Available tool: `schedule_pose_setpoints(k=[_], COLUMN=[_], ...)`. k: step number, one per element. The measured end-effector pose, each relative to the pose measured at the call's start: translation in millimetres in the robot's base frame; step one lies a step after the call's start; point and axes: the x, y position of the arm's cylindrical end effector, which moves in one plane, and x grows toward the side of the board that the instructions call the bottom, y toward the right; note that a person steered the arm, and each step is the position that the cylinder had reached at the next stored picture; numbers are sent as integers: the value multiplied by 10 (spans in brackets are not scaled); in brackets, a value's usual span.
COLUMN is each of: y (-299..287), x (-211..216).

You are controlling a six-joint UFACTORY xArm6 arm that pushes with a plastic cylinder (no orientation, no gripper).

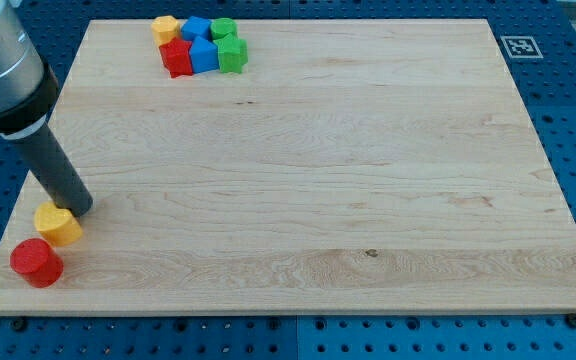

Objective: Move your arm to the left of the heart

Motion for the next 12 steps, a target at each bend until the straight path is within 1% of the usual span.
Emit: schedule_pose_setpoints(k=[1, 2, 3, 5, 6, 7, 10, 12], y=[-17, -17, -7, -7, -7, -7, -27, -237], x=[4, -167, -578, -635, -809, -1125, -1488, -2184])
